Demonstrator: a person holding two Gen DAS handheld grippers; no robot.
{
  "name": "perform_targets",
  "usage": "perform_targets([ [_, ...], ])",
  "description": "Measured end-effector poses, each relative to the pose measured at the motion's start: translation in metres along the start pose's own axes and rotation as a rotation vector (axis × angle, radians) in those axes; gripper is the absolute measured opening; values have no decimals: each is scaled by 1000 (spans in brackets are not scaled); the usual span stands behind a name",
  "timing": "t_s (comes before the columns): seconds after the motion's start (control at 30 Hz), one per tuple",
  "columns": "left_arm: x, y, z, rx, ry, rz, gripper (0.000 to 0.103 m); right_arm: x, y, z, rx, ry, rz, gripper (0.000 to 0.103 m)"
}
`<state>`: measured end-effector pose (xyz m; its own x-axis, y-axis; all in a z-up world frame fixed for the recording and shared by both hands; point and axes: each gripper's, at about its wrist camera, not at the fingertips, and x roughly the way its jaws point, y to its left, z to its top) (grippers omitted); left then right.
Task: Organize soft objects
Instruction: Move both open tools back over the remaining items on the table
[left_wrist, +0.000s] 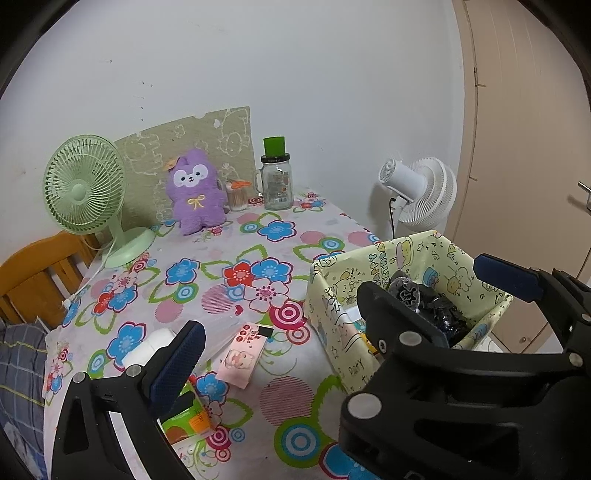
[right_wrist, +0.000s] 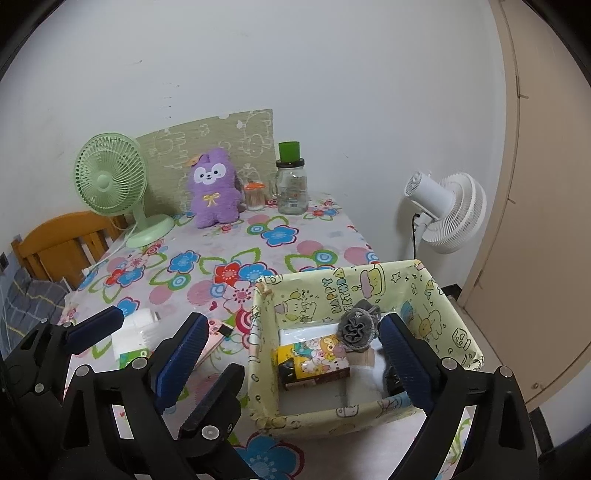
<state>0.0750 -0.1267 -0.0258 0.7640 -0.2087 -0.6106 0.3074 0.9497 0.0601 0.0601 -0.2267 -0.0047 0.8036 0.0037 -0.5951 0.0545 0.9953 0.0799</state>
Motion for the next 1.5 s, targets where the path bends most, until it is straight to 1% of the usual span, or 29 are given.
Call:
perform_targets([
  [0.33,-10,11,-8,0,-14,10,103,-6,17,-5,-9,-2,18,96],
  [0.47,-15,16,-12,-2,-25,27,103,-6,23,-7,-11,2,31,96],
  [1.0,-20,37,-29,-43,-7,55,103,-1,48,-19,-36,25,68,96],
  [1.3,-19,57,-40,-77,13,78,103,8,71,-26,-53,49,94,96],
  [1.5,-19,68,-46,-89,13,85,103,13,81,-29,-62,56,111,96],
])
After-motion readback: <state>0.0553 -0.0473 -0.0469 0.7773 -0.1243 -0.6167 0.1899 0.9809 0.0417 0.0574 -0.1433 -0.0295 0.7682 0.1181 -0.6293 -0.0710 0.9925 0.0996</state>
